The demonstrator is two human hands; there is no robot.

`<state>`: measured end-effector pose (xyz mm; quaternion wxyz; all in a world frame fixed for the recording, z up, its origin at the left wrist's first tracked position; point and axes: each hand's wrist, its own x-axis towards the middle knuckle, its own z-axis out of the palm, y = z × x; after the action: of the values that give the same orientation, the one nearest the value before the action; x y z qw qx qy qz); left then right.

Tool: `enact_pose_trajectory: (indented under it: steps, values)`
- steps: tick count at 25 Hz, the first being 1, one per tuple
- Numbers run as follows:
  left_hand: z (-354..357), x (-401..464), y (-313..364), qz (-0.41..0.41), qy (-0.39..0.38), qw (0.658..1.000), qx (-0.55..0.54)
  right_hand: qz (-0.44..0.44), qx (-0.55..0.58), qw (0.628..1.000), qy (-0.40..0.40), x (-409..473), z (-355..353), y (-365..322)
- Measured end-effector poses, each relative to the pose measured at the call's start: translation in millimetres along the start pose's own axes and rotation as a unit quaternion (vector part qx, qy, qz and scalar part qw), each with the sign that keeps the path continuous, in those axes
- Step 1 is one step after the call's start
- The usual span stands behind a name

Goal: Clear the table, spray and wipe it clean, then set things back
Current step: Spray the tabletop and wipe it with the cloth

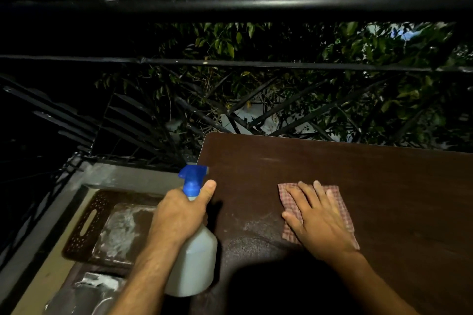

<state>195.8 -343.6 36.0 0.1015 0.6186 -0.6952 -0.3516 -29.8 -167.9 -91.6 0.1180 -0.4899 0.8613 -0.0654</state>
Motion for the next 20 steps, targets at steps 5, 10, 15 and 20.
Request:
enact_pose_trajectory:
  steps: [5,10,15,20]
  values:
    - [-12,-43,-22,-0.001,0.014,0.999,-0.045,-0.004,0.005,1.000,-0.014,-19,-2,-16]
    - [-26,-92,-50,-0.018,0.025,0.999,-0.041,-0.082,-0.008,0.995,-0.061,-66,2,-39]
    - [-21,-121,-92,-0.052,0.033,0.998,0.015,-0.102,0.001,0.994,-0.036,-44,1,-38]
    - [-24,-137,-130,-0.084,-0.005,0.995,-0.056,-0.039,0.025,0.999,-0.009,20,3,-63]
